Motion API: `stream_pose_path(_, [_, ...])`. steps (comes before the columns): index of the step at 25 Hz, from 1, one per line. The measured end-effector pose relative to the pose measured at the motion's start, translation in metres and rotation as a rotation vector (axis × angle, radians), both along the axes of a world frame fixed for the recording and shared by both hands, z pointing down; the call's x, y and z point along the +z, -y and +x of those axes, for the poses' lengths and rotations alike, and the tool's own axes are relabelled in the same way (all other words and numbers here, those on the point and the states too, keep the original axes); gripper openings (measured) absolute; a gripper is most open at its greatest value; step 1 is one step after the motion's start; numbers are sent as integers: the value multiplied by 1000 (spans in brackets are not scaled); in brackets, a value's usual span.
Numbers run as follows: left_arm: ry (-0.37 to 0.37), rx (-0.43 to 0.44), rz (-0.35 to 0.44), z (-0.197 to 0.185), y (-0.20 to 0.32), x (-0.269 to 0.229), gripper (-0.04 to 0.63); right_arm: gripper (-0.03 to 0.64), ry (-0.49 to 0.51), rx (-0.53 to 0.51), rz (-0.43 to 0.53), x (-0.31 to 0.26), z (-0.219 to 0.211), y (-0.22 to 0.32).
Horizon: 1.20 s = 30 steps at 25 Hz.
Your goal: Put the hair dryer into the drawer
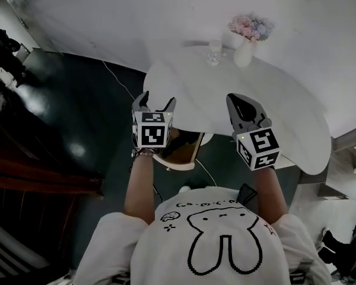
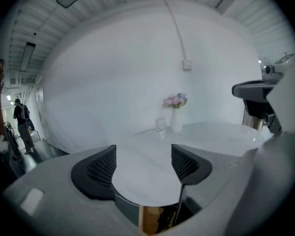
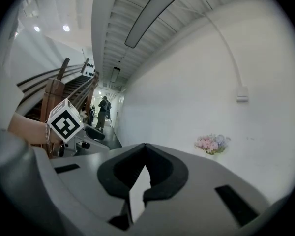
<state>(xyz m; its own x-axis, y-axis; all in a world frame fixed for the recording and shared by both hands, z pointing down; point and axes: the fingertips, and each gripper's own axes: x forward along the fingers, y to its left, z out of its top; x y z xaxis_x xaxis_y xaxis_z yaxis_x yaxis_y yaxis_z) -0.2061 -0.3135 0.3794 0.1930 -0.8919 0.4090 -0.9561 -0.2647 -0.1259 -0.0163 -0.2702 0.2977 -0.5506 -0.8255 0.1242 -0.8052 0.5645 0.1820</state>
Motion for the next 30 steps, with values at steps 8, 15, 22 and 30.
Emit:
stream_pose_path(8, [-88, -1, 291, -21, -4, -93, 347, -2, 49, 75, 110, -48, 21, 14])
stream_pose_path(15, [-64, 4, 503, -28, -16, -153, 314, -2, 68, 116, 200, -88, 34, 24])
stream_pose_path(22, [-64, -18, 616, -38, -31, -187, 17, -2, 66, 123, 245, -105, 33, 24])
stream_pose_path(30, [-58, -18, 658, -34, -31, -203, 18, -2, 50, 109, 249, -106, 32, 26])
